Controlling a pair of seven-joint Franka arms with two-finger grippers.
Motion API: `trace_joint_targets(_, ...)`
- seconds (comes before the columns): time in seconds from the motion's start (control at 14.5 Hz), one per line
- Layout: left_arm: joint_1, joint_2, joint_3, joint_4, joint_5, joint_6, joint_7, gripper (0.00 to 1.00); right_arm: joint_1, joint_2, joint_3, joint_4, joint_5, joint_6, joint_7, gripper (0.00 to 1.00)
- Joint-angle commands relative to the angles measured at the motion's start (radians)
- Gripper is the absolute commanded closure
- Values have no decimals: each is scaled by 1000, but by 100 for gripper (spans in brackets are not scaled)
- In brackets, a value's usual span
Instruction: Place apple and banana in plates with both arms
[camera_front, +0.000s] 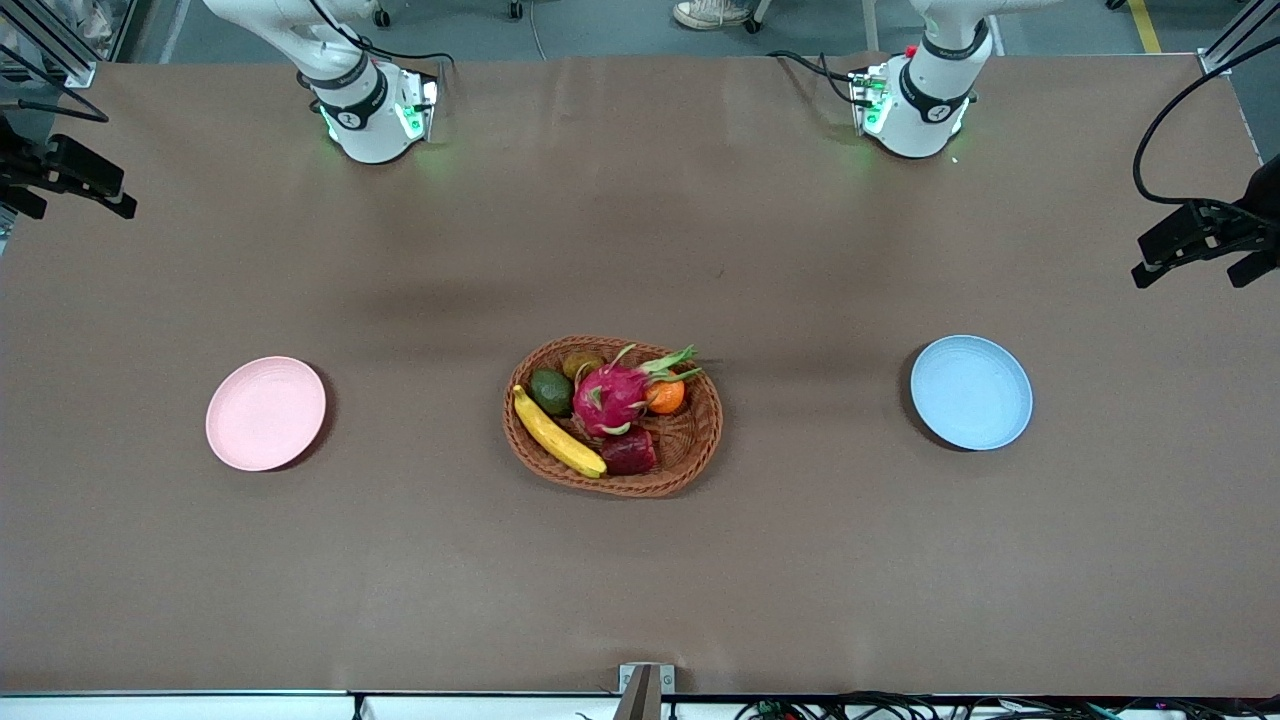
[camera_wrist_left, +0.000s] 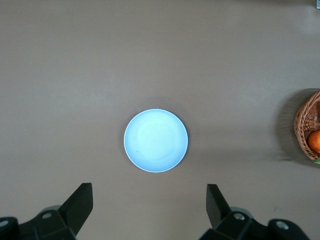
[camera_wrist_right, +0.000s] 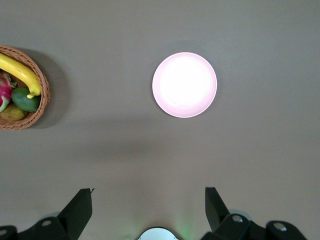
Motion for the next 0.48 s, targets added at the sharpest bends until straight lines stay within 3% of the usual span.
trace_joint_targets(0.0, 7, -1, -5, 14, -13, -19, 14, 0, 5, -17, -2, -7, -18, -14, -10, 0)
trace_joint_targets(0.41, 7, 2, -3, 12, -15, -21, 12, 0, 2, 18, -2, 1, -19, 5, -1, 0)
